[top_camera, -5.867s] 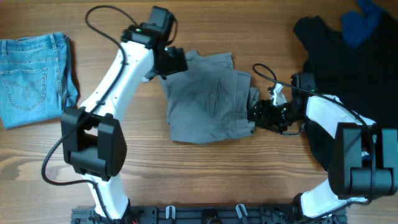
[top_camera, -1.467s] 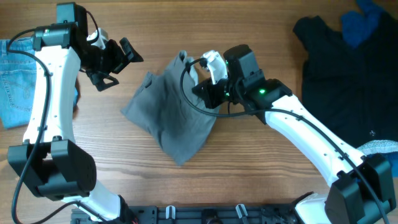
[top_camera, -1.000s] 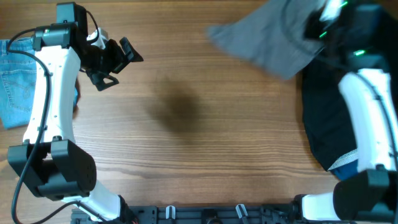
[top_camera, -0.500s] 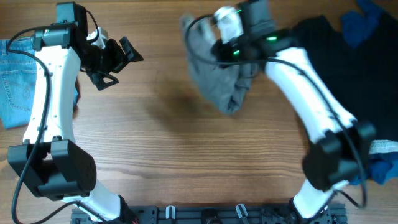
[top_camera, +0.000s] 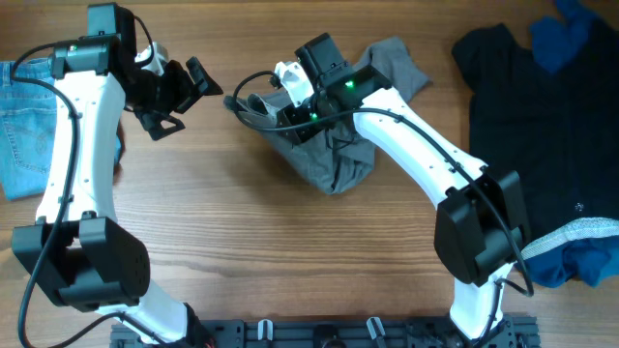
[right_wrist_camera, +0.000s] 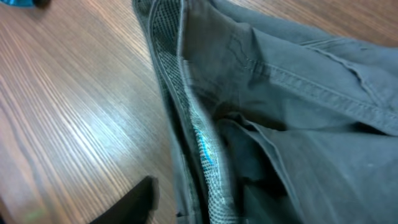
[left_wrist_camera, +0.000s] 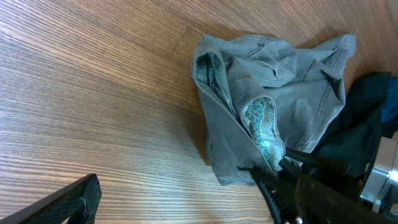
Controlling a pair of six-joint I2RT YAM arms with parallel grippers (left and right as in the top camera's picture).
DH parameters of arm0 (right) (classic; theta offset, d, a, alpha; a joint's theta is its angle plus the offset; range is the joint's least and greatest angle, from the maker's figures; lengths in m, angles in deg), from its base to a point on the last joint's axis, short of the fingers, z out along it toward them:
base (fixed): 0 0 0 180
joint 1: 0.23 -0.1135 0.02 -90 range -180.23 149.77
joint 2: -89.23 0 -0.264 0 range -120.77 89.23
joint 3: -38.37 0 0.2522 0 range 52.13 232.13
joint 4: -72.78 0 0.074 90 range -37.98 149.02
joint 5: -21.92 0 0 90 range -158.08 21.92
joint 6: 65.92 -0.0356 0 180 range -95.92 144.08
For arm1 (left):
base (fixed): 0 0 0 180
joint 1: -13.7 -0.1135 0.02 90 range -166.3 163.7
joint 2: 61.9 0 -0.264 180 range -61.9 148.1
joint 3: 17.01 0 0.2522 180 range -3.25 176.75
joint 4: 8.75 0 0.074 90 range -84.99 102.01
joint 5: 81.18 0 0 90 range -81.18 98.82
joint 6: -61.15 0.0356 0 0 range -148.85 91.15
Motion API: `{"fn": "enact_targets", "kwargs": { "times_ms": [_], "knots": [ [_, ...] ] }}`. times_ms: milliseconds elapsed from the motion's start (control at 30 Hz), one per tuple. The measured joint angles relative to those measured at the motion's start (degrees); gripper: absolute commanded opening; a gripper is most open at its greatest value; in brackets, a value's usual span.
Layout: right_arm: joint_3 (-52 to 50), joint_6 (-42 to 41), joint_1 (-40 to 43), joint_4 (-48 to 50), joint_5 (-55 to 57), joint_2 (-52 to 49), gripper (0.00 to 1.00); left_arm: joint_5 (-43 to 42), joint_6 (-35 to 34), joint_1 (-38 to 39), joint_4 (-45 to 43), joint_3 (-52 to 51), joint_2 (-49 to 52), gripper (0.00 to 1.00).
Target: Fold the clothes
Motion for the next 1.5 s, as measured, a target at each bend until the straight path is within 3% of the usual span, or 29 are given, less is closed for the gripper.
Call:
{"fn": "enact_targets", "kwargs": {
  "times_ms": [133,200,467,633,933,1300,1500],
  "knots": [
    [0.0,-0.4,0.2,0.0,-0.1,0.0,0.84,0.0,0.0,0.0,0.0,0.0,0.0,1.00],
    [0.0,-0.6,0.7,0.0,0.6,0.6,0.92,0.0,0.0,0.0,0.3,0.0,0.0,1.00],
    [0.0,-5.3,10.3,-1.7,9.0,12.7,0.93,0.0,0.0,1.7,2.6,-0.7,0.0,1.00],
    [0.0,-8.0,16.2,-7.0,10.6,13.9,0.93,0.2,-1.4,6.7,0.7,-9.0,0.1,1.00],
    [0.0,-7.9,17.2,-10.8,10.9,13.9,0.94,2.9,-8.5,9.7,-18.1,-28.4,0.4,1.00],
    [0.0,-7.2,17.2,-11.3,10.4,13.9,0.93,3.6,-11.8,9.7,-32.0,-35.8,0.4,0.99],
    [0.0,0.9,16.6,-15.3,5.1,13.7,0.78,2.8,-12.1,9.2,-36.0,-35.8,0.4,1.00]
  ]
}}
